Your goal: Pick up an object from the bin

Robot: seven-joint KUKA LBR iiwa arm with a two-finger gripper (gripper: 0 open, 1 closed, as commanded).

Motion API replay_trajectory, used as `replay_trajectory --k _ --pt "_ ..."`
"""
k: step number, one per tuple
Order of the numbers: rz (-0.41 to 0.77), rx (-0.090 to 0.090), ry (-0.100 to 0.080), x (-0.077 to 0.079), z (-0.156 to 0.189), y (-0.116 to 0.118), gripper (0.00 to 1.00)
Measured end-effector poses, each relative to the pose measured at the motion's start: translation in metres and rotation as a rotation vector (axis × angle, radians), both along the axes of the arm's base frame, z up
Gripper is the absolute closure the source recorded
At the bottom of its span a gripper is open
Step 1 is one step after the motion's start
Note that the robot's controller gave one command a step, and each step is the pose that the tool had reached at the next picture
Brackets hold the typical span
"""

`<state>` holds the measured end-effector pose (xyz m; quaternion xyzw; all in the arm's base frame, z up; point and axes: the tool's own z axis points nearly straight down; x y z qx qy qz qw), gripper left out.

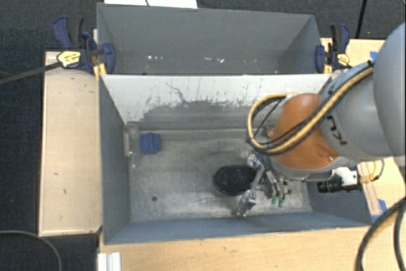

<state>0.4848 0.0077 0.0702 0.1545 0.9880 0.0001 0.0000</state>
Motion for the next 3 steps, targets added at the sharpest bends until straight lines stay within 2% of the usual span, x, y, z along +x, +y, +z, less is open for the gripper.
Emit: replay_trajectory --k 1,2,3 --pt "-0.351 0.001 -0.004 -0.002 0.001 0.042 0.0" --pt "-0.347 0.002 0.001 -0.002 0.001 0.043 1.0" --pt "-0.342 0.002 -0.008 -0.001 0.129 0.043 1.0"
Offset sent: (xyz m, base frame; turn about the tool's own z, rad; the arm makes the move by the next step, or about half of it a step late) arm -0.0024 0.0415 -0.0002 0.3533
